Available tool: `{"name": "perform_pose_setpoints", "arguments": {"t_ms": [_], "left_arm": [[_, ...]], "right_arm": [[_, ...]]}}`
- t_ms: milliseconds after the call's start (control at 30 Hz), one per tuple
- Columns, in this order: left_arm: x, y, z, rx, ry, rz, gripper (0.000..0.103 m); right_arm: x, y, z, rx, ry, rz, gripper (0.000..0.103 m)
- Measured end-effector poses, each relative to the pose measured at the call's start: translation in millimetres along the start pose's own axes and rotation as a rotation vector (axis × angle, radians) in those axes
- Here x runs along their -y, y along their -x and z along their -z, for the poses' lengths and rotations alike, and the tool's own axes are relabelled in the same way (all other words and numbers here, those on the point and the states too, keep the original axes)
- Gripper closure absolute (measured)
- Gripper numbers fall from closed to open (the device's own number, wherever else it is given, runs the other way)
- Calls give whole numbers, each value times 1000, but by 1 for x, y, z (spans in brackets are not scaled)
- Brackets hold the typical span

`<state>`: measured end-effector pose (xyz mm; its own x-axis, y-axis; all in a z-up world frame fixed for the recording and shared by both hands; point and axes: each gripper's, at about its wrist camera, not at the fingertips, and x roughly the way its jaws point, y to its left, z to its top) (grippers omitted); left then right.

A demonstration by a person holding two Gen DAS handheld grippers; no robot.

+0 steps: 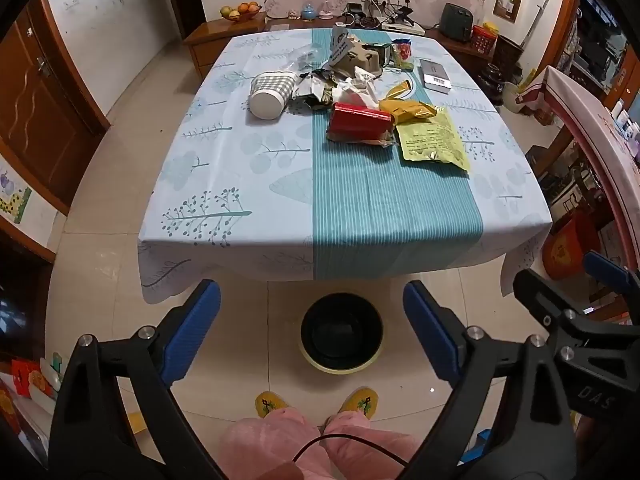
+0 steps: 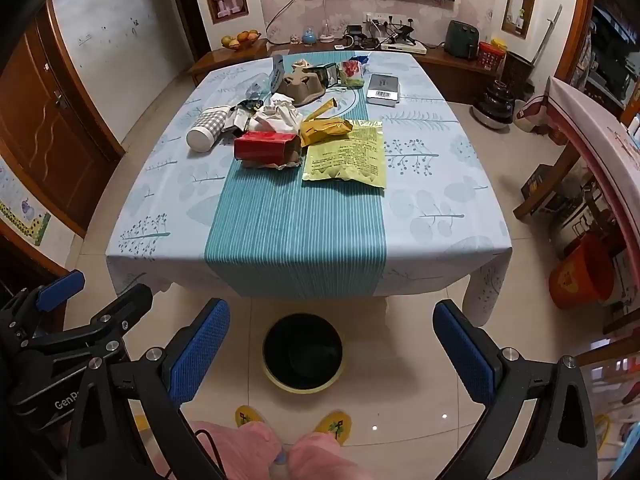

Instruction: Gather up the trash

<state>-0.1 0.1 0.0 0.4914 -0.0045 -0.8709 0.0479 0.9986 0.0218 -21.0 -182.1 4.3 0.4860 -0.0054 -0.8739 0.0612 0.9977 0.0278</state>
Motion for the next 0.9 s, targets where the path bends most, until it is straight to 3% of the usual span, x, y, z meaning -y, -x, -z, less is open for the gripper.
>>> {"name": "perform_pose_setpoints", "arguments": {"t_ms": [900], "left_arm": [[3,-5,-2,-23,13,33,18]], "right_arm": [[-2,0,-4,8,11,16,0]]}}
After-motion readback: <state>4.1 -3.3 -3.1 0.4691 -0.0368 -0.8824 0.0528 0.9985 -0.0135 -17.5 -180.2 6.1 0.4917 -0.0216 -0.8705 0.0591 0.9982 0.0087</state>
